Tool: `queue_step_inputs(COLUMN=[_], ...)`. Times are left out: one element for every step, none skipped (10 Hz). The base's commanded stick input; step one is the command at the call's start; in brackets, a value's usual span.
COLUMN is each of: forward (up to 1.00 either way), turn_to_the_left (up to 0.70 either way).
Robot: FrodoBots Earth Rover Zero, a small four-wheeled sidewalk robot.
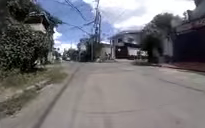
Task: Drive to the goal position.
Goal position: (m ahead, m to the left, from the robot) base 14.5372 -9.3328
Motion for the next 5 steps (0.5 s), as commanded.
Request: queue_step_inputs(forward=[0.70, 0.70, 0.70, 0.70, 0.70], turn_to_the_left=[0.00, 0.00, 0.00, 0.00, 0.00])
